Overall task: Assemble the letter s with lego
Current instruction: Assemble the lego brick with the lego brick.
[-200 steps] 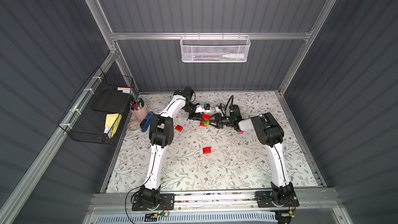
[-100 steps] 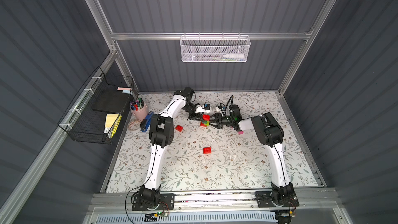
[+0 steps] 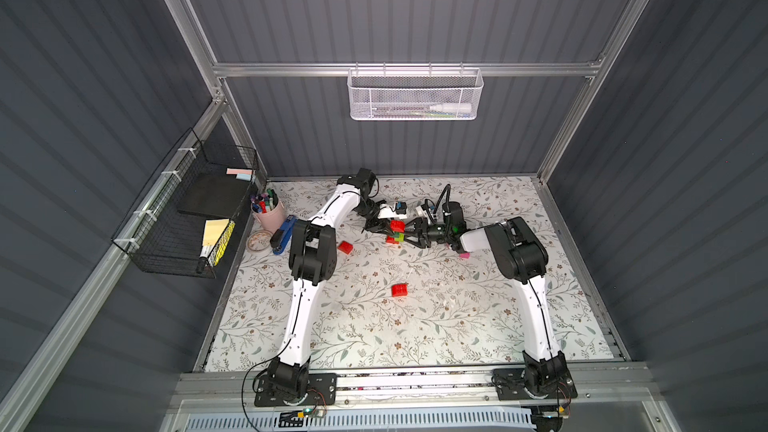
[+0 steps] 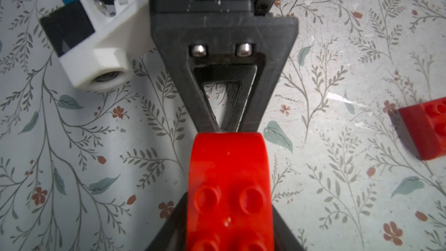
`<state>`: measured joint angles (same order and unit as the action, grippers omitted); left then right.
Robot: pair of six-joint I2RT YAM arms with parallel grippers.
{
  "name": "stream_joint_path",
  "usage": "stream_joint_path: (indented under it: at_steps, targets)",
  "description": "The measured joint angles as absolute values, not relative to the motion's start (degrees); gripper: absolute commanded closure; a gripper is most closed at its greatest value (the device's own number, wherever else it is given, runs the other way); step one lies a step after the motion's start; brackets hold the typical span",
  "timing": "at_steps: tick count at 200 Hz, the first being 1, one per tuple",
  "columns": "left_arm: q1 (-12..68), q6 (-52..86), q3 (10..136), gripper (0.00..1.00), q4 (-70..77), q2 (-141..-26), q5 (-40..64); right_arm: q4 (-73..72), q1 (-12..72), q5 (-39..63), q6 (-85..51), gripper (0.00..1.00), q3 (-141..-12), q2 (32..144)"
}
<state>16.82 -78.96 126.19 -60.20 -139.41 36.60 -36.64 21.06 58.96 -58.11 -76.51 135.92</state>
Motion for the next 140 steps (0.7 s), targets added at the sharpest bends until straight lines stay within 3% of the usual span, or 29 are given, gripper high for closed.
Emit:
stream_joint_path:
  at_steps: [140]
  targets:
    - [16.8,-78.9,125.8,0.36,-59.8,-139.4,37.5,-38.5,20.4,59.1,-57.1,0.32,-72.7,133.6]
